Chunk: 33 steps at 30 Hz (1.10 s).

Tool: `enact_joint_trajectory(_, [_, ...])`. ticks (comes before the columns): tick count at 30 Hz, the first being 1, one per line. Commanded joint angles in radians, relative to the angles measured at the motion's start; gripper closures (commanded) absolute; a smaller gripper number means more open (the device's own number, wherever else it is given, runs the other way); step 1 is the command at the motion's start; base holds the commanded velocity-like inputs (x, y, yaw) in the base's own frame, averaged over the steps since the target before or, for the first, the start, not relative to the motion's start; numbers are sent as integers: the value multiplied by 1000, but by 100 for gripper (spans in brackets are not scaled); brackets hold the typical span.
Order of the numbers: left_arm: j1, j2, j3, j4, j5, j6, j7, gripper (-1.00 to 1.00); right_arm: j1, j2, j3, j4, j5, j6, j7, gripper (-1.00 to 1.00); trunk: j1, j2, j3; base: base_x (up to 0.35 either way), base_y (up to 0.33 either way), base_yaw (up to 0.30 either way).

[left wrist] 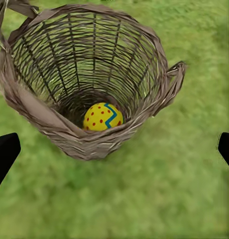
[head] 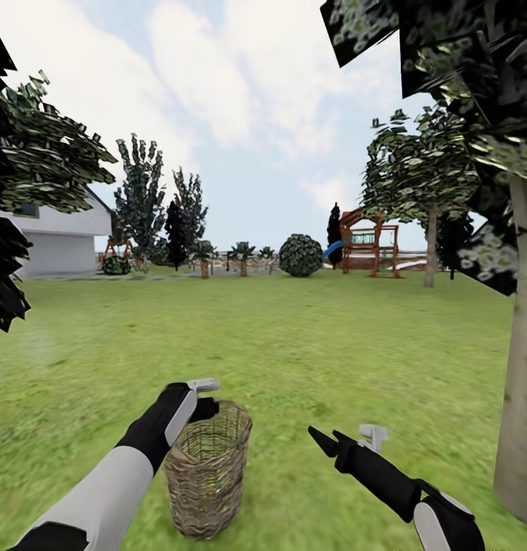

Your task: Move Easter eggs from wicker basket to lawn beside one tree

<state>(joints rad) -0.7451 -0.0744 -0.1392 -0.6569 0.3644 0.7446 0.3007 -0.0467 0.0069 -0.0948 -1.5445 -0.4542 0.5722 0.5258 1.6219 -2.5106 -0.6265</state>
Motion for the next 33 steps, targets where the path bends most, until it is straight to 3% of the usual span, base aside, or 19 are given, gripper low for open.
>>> enact_joint_trajectory(1, [0, 1, -3, -2, 11, 3, 9, -100, -1, 1, -2, 0, -6, 8, 2, -100, 0, -1, 0, 1, 0, -190])
enact_joint_trajectory(10, [0, 1, -3, -2, 11, 4, 15, -100, -1, 1, -1, 0, -8, 8, 2, -100, 0, -1, 7, 74, 104, -111])
enact_joint_trajectory(23, [0, 1, -3, -5, 10, 3, 23, -100, -1, 1, -1, 0, -6, 8, 2, -100, 0, -1, 8, 219, 181, -8])
enact_joint_trajectory(33, [0, 1, -3, -3, 10, 5, 22, -100, -1, 1, 1, 0, -6, 8, 2, -100, 0, -1, 16, 109, 35, -139])
